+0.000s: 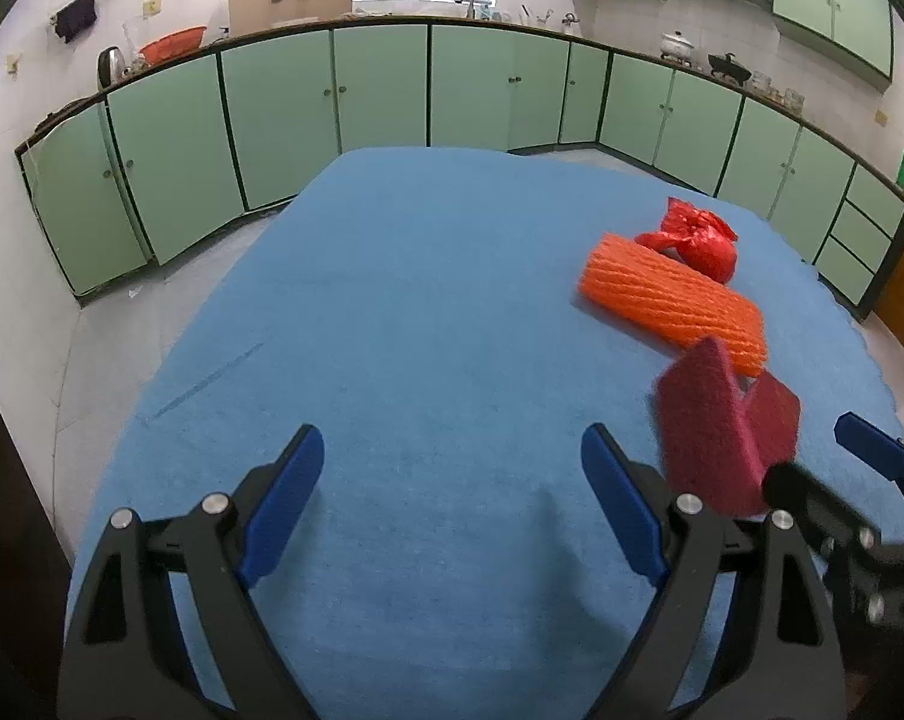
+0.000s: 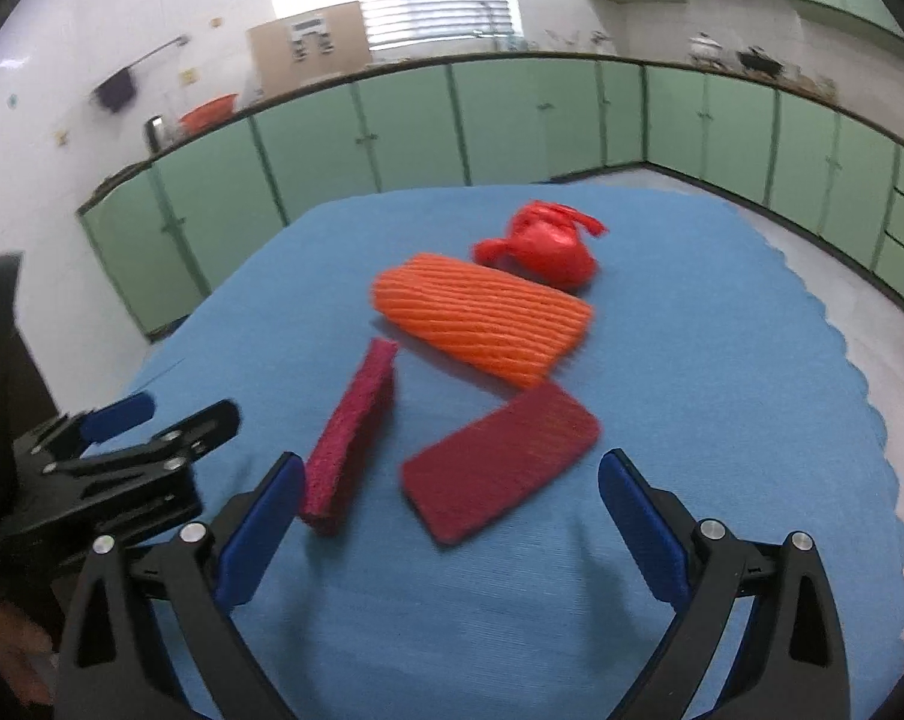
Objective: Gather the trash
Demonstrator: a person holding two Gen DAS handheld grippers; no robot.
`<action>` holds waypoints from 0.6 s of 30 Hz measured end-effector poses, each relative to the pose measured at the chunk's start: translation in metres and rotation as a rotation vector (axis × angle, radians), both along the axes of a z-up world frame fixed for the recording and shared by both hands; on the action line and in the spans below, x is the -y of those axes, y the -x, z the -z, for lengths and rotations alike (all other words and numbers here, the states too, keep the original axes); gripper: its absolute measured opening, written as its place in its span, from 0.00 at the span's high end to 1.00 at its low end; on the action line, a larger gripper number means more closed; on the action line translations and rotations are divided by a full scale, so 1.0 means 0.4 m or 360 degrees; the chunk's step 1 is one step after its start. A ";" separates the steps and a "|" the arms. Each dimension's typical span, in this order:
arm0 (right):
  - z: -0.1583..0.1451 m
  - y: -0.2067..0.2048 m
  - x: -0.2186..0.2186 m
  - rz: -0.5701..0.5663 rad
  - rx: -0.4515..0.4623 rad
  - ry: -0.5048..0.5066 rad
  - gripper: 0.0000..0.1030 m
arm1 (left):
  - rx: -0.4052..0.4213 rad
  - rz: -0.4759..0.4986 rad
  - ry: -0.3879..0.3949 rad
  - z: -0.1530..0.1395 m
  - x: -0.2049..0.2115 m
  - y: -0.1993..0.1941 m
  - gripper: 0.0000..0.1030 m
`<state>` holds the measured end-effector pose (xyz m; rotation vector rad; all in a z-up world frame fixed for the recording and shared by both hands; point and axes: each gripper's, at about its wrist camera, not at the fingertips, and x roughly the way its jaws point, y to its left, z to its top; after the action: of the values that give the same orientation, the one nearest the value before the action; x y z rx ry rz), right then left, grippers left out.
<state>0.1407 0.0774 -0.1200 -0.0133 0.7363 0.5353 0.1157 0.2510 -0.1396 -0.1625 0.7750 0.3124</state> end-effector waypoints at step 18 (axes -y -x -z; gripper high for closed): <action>0.000 0.012 -0.027 -0.0043 -0.0018 -0.0033 0.09 | 0.0021 -0.0060 -0.0012 -0.016 -0.053 0.011 0.18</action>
<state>0.1360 0.0884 -0.1200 -0.0008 0.7423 0.5690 0.1114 0.2721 -0.1330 -0.1719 0.7585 0.3496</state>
